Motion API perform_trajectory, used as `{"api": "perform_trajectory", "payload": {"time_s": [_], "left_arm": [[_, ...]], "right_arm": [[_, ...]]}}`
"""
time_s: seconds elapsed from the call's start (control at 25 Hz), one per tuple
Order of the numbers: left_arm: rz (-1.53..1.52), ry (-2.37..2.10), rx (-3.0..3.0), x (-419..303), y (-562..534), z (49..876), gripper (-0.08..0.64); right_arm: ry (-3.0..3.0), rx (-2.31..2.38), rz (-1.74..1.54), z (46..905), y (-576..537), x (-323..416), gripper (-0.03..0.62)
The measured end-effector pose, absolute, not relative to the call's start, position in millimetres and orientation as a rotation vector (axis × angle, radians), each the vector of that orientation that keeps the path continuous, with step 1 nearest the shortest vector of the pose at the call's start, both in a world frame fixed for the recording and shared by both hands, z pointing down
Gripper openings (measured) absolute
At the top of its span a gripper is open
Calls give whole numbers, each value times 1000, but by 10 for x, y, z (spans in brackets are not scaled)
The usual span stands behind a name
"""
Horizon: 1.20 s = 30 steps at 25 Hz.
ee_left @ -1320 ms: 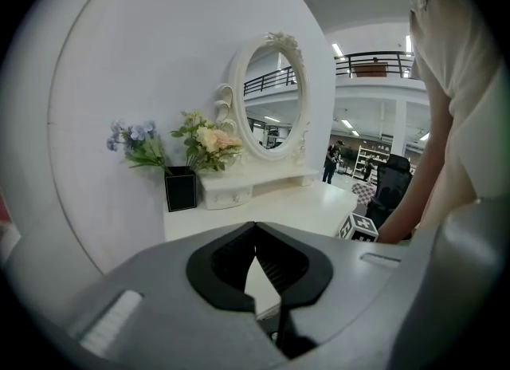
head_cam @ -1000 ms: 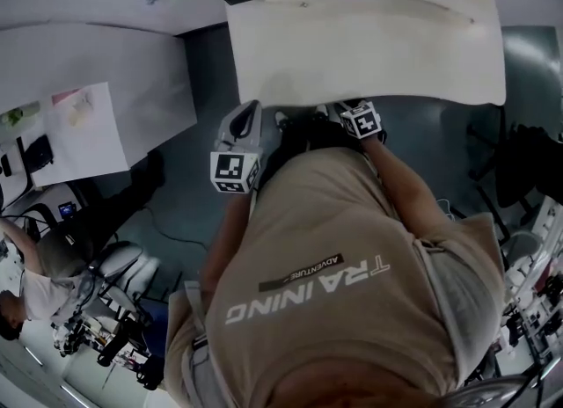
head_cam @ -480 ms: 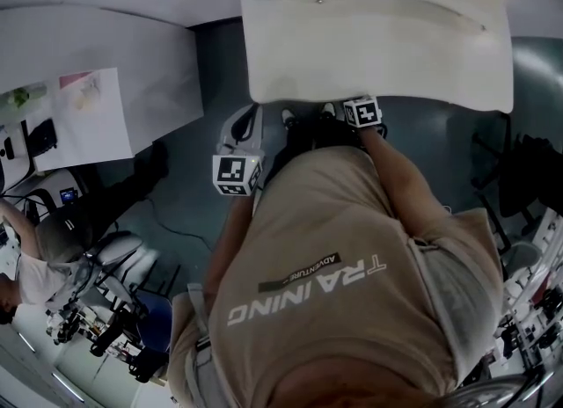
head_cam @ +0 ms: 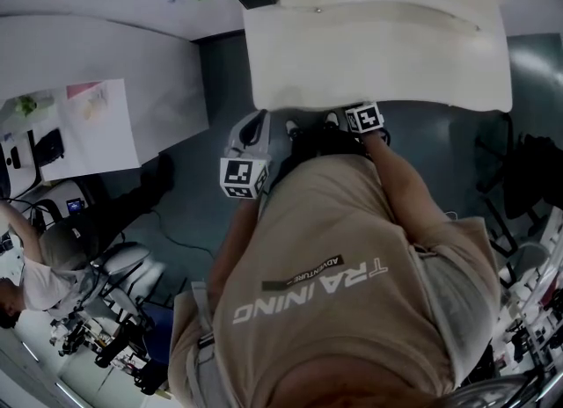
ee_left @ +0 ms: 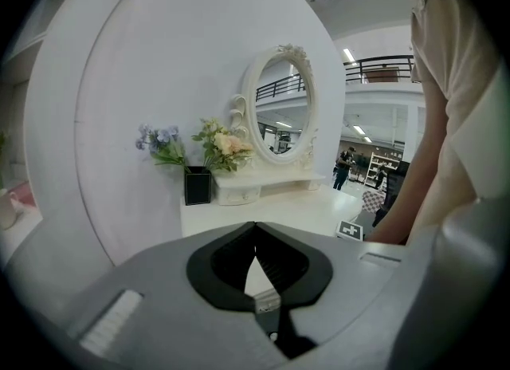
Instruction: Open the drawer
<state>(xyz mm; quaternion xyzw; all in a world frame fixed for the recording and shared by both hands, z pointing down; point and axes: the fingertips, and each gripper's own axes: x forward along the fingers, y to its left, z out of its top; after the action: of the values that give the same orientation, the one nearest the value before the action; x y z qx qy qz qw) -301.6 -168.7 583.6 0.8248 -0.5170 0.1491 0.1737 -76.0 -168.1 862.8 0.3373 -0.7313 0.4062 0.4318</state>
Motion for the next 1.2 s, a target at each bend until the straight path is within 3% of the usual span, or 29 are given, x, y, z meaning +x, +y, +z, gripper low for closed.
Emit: {"api": "perform_trajectory", "payload": {"time_s": [1.2], "left_arm": [[476, -1325, 2440, -1951, -1476, 5814, 8]], "right_arm": [[-1958, 707, 995, 8621, -857, -514, 127]]}}
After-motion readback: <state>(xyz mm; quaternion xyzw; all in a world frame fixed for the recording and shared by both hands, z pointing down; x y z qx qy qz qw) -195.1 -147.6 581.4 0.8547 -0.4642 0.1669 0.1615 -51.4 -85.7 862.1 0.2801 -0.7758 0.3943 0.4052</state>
